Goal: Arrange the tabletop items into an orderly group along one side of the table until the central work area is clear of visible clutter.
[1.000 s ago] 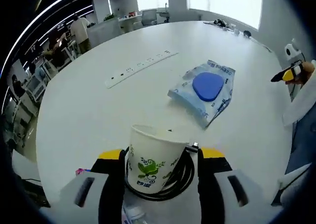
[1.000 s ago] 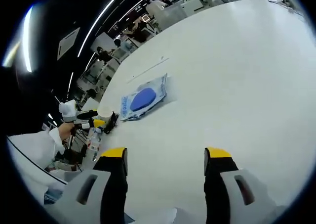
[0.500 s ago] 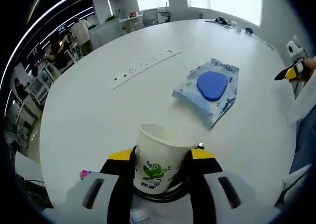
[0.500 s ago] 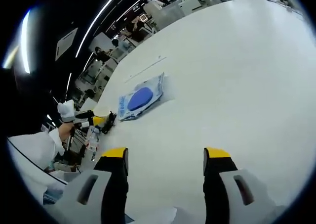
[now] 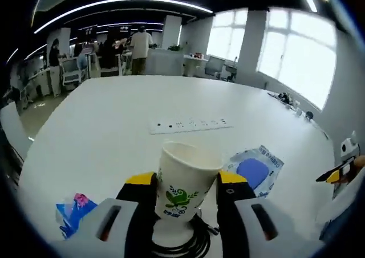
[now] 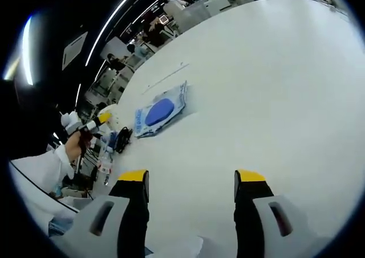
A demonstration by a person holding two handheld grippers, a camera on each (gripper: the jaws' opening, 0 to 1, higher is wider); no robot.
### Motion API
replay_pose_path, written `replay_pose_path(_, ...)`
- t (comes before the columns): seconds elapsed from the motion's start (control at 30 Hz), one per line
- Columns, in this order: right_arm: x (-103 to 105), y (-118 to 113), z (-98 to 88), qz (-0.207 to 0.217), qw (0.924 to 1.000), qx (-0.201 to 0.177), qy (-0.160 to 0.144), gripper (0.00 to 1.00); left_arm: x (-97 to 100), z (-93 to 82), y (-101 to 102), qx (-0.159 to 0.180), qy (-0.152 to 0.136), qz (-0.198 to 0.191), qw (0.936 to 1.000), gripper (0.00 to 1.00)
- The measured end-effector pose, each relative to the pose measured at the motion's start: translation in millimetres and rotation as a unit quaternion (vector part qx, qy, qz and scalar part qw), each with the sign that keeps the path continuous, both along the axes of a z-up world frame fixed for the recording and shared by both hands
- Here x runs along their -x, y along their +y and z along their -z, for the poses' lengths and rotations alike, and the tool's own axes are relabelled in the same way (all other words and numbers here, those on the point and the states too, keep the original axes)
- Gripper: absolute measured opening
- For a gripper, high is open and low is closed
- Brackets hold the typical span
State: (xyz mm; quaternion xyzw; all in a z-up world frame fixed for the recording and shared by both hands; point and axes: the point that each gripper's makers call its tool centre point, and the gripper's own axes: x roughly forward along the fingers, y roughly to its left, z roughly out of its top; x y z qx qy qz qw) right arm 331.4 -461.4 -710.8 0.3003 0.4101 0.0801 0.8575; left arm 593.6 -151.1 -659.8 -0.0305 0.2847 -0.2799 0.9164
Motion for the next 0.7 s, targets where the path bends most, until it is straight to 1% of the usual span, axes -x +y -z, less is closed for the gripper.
replay_pose_path(0.1, 0, -2, 0.9, 0.002, 1.0, 0.001, 0.001, 0.59, -3.6, 5.9, -7, 0.006, 0.0, -0.006, 1.0, 0.4)
replay_pose_path(0.2, 0, -4, 1.6, 0.004, 1.0, 0.002, 0.003, 0.59, -5.1, 11.2, -17, 0.019, 0.003, -0.011, 0.9998, 0.4)
replay_pose_path(0.37, 2, -6, 2.4, 0.011, 0.9999, 0.002, 0.006, 0.59, -9.5, 18.5, -31, 0.051, 0.008, -0.024, 0.9984, 0.41)
replay_pose_path(0.4, 3, -6, 2.7, 0.012, 0.9999, 0.002, 0.007, 0.59, -9.4, 21.0, -33, 0.054, 0.01, -0.024, 0.9982, 0.41)
replay_pose_path(0.43, 3, -6, 2.4, 0.012, 0.9999, 0.002, 0.008, 0.58, -8.6, 26.2, -34, 0.05, 0.014, -0.026, 0.9983, 0.41)
replay_pose_path(0.47, 3, -6, 2.2, 0.013, 0.9999, 0.002, 0.009, 0.58, -8.4, 28.4, -34, 0.056, 0.016, -0.035, 0.9977, 0.41)
replay_pose_path(0.53, 3, -7, 1.7, 0.015, 0.9998, 0.003, 0.009, 0.58, -11.4, 25.4, -35, 0.082, 0.015, -0.052, 0.9951, 0.41)
replay_pose_path(0.63, 3, -9, 1.3, 0.018, 0.9998, 0.003, 0.009, 0.58, -16.8, 28.9, -35, 0.082, 0.011, -0.058, 0.9949, 0.41)
replay_pose_path(0.7, 5, -10, 2.5, 0.018, 0.9997, 0.005, 0.012, 0.57, -14.4, 30.5, -38, 0.075, 0.008, -0.057, 0.9955, 0.41)
